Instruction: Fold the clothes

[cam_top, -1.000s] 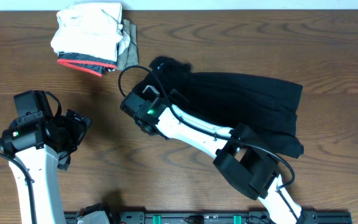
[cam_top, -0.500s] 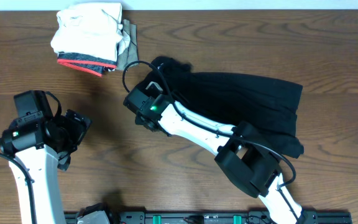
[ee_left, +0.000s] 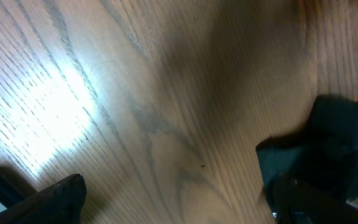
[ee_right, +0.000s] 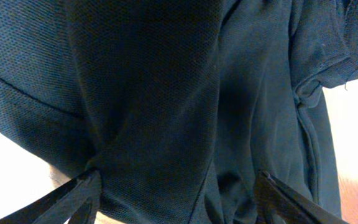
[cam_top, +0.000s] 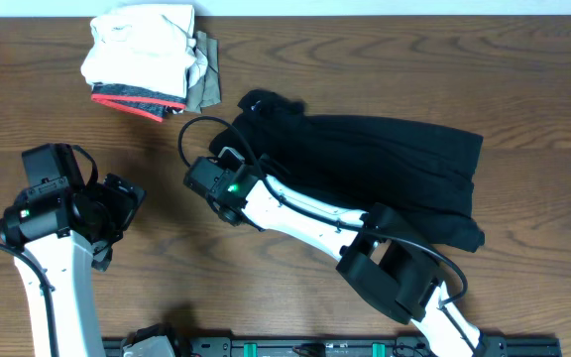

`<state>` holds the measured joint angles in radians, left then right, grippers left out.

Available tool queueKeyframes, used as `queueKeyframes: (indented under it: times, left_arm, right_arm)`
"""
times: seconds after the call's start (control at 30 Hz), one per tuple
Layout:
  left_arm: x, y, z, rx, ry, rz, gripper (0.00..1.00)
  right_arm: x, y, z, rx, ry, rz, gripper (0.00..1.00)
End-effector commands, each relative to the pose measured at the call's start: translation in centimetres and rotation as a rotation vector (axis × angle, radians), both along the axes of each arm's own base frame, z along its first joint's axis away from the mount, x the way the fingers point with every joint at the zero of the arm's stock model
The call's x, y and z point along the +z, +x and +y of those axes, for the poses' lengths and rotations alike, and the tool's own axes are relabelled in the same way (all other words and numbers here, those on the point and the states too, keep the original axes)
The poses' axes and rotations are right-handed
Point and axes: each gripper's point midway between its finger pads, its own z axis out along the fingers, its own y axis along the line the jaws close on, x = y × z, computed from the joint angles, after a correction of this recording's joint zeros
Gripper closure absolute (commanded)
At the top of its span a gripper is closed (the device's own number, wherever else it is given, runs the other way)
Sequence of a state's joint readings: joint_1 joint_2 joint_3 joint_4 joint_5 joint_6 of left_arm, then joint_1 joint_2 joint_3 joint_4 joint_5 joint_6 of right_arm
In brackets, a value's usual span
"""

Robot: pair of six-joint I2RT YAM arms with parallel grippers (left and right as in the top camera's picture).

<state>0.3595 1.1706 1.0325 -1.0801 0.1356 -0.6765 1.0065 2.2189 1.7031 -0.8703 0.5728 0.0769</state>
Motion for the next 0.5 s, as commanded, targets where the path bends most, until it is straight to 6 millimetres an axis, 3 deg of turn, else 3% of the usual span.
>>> queueKeyframes:
  times: [0.0,0.47]
  left_arm:
    - [-0.2,-0.1,0.1,-0.008,-0.001,0.009,0.02]
    - [-0.2,0.0,0.1,-0.008,0.000,0.006,0.02]
  right_arm:
    - [-0.4,0.2,0.4,0.013,-0.008,-0.001,0.23]
    - [0.9,0.9,0.1,-0.007,-0.054,-0.112,0.22]
